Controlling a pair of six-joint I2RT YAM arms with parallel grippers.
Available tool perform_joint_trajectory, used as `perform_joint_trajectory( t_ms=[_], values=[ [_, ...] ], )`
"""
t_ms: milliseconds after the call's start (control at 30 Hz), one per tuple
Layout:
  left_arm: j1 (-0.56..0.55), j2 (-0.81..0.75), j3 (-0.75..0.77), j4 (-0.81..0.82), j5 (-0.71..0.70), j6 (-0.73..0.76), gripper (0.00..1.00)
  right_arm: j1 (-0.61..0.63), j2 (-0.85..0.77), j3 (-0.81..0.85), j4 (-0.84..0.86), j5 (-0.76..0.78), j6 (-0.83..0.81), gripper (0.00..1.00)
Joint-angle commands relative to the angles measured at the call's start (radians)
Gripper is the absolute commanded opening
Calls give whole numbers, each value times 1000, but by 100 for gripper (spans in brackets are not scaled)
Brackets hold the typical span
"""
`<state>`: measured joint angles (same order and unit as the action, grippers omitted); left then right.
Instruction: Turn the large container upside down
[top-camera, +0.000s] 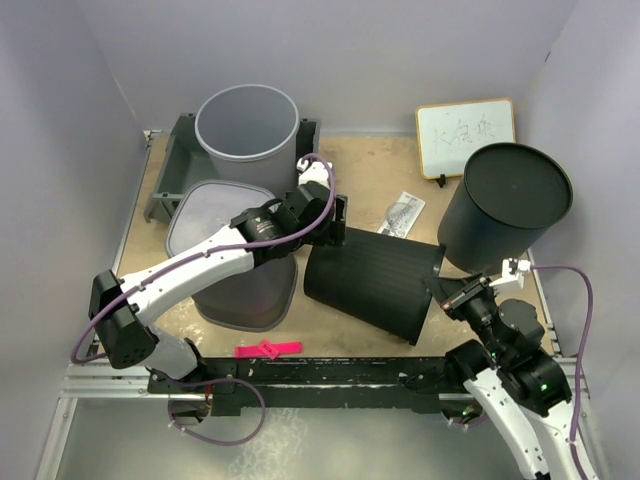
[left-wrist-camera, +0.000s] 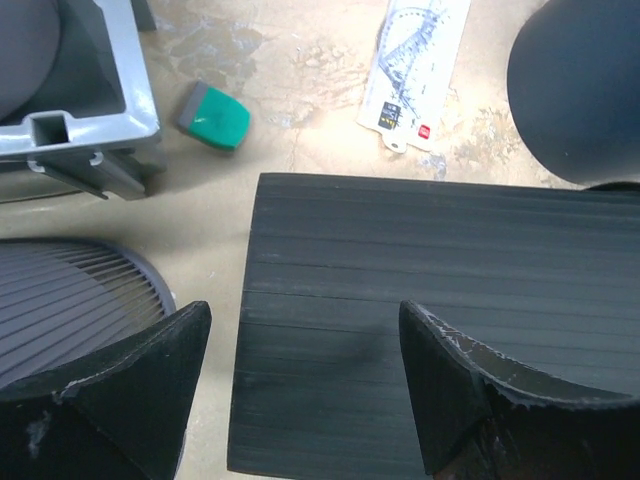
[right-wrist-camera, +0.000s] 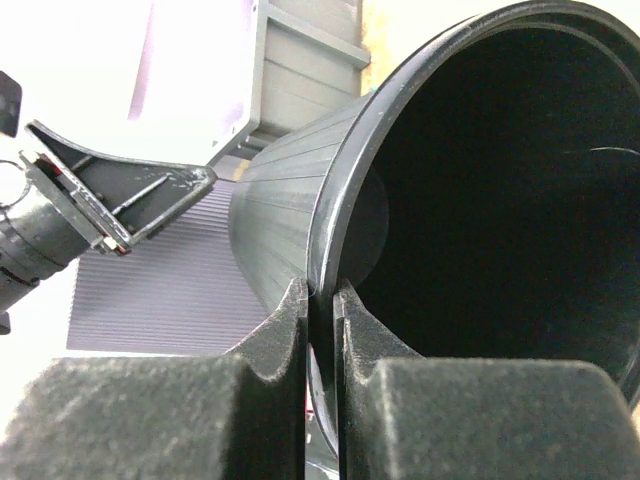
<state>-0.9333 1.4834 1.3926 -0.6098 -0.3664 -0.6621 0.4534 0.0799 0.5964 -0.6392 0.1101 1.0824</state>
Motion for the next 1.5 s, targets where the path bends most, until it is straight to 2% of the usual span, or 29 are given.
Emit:
perform_joint_trajectory(
  t_ms=[0, 100, 233, 367, 500, 733, 967, 1300, 1467],
  values=[
    [7, -3, -16, 20, 60, -10, 73, 4, -36, -48, -45, 37, 42, 5],
    [23, -4, -22, 29, 118, -18, 73, 4, -45, -57, -51, 45, 47, 0],
    [80, -6, -52, 62, 263, -66, 73, 4, -55, -61, -84, 65, 59, 0],
    [98, 0, -71, 41, 236, -68, 73, 4, -64, -61, -117, 90, 66, 0],
    [105, 25, -85, 58, 313, -76, 72, 5, -67, -68, -120, 93, 68, 0],
    [105, -14, -85, 231, 544, -124, 67, 5, -66, -88, -105, 72, 81, 0],
    [105, -52, -32, 317, 684, -173, 65, 4, -65, -116, -80, 46, 109, 6],
    [108, -113, 44, 331, 676, -196, 65, 5, -64, -197, 3, -61, 165, 19],
    [108, -113, 77, 334, 680, -200, 65, 5, -55, -236, 46, -95, 185, 30]
  ],
)
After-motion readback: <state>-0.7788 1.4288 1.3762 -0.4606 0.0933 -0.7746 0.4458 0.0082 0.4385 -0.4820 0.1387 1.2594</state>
